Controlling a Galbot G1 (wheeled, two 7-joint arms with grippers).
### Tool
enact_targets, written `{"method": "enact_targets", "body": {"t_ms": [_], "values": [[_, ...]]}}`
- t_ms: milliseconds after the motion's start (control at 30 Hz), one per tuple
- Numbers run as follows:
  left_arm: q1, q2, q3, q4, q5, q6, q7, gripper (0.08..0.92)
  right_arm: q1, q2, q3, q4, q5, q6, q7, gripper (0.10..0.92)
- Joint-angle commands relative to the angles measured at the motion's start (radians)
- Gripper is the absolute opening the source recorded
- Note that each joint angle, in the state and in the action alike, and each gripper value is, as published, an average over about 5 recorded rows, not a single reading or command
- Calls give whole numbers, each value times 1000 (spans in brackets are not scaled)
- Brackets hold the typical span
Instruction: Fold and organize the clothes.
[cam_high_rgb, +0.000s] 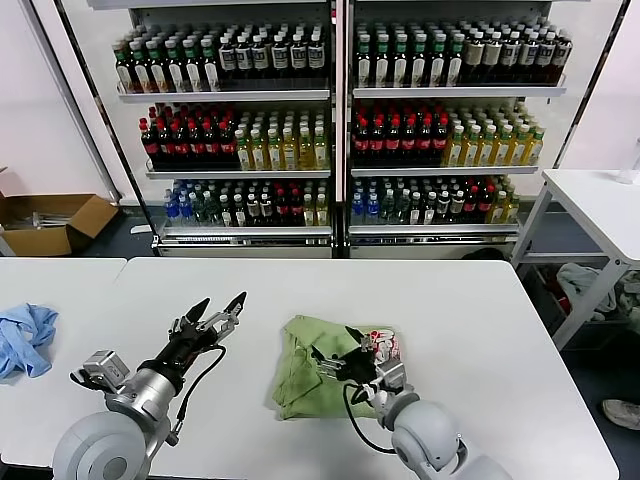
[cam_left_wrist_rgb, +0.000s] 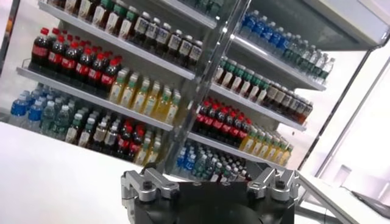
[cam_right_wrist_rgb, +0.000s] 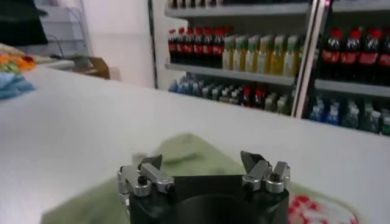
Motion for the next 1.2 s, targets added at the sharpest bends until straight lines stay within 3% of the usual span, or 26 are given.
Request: {"method": "enact_targets", "body": {"t_ms": [33,167,367,567,767,1200], "values": [[6,-1,-2,-2,5,0,0,823,85,85,-129,-122,-50,-22,29,823],[11,-4,-8,-6,7,-1,0,823,83,96,-143,-195,-83,-102,72,823],[6,-9,-6,-1,7,-2,0,823,60,66,-135,-166,-66,-123,79,823],[-9,-10,5,2,8,-1,-1,823,51,47,-91,-16,-6,-17,74,823],[-11,-6,5,10,7,-2,3,823,-22,-5,20,127,20,-4,78,823],[-11,-7,9,21,11,-2,8,823,93,164,-54,-219,-71,-63,166,823]]}}
